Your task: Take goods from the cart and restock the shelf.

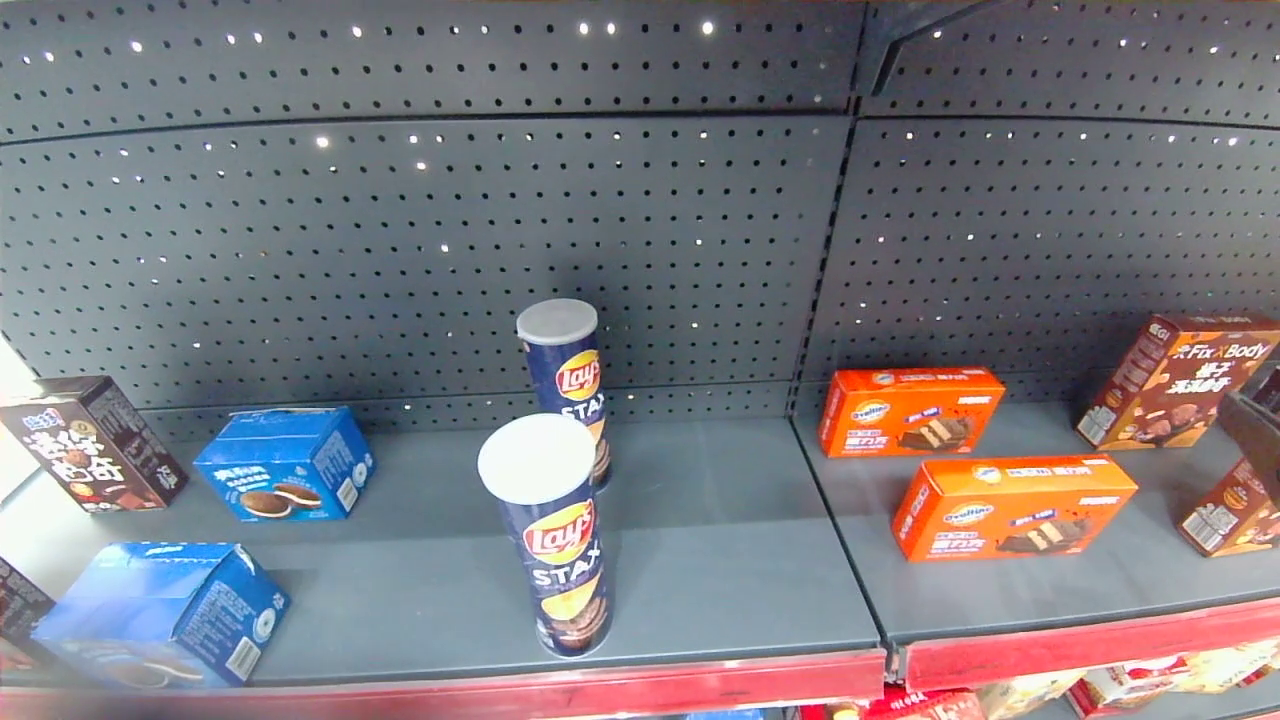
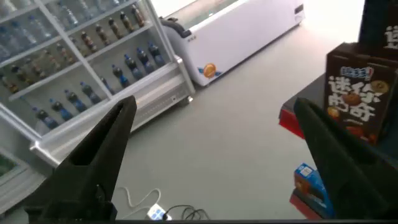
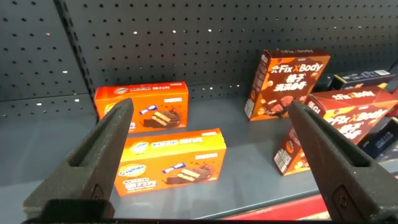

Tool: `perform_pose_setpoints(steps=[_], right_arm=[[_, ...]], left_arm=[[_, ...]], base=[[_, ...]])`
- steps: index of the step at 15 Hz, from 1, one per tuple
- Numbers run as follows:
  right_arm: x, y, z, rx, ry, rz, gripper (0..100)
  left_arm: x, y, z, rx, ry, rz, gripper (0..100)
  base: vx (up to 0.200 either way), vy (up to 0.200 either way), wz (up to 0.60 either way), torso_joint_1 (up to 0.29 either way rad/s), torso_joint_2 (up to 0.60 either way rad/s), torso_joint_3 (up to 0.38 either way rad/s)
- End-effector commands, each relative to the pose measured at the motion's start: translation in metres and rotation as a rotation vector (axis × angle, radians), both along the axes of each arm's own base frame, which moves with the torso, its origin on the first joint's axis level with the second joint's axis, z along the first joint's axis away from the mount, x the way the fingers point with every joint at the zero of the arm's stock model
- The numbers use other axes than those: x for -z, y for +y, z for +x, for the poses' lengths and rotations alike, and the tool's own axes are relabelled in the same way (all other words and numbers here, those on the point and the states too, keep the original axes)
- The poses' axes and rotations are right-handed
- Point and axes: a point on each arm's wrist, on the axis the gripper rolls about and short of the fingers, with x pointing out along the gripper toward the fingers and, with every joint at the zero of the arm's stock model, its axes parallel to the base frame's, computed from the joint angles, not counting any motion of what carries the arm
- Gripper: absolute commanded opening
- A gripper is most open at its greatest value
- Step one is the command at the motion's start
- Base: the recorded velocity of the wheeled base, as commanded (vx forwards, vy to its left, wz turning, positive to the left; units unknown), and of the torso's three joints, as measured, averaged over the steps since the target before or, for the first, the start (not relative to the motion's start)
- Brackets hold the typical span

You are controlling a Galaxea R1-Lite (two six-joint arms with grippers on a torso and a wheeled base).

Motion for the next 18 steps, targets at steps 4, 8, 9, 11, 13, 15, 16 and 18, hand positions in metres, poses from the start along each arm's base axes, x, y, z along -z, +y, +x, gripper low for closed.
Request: perform_pose_setpoints(steps=[4,8,9,11,13,15,16,18], right_arm=[[0.001,0.001,0.003,0.011,0.01,-0.009,100],[0.001,0.002,0.003,-0.002,0.01,-0.011,100],[0.001,0.002,0.003,-0.007,0.008,-0.009,100],[0.0,0.002,0.001,-0.011,0.005,-0.007,100],[0.0,0.003,0.001,-0.022,0.005,-0.008,100],[0.001,0.004,0.001,-0.036,0.007,-0.008,100],[0.001,0.005,0.001,-0.041,0.008,-0.011,100],[0.001,0.004,0.0,-0.035,0.006,-0.007,100]], left_arm=[[-0.026,0.008,-0.049,-0.142,0.034,-0.043,100],[-0.083,-0.016,-0.025,-0.3,0.029,-0.046,100],[-0.067,-0.016,-0.023,-0.305,0.05,-0.04,100],[-0.031,-0.023,-0.048,-0.384,0.041,-0.044,100],[-0.017,-0.033,-0.047,-0.463,0.047,-0.044,100],[-0.003,-0.03,-0.036,-0.443,0.067,-0.04,100],[0.033,-0.028,-0.021,-0.419,0.063,-0.04,100],[0.069,-0.028,0.007,-0.312,0.084,0.075,100]], base=[[0.0,0.0,0.0,0.0,0.0,0.0],[0.0,0.0,0.0,0.0,0.0,0.0],[0.0,0.0,0.0,0.0,0.0,0.0],[0.0,0.0,0.0,0.0,0.0,0.0],[0.0,0.0,0.0,0.0,0.0,0.0],[0.0,0.0,0.0,0.0,0.0,0.0],[0.0,0.0,0.0,0.0,0.0,0.0],[0.0,0.0,0.0,0.0,0.0,0.0]])
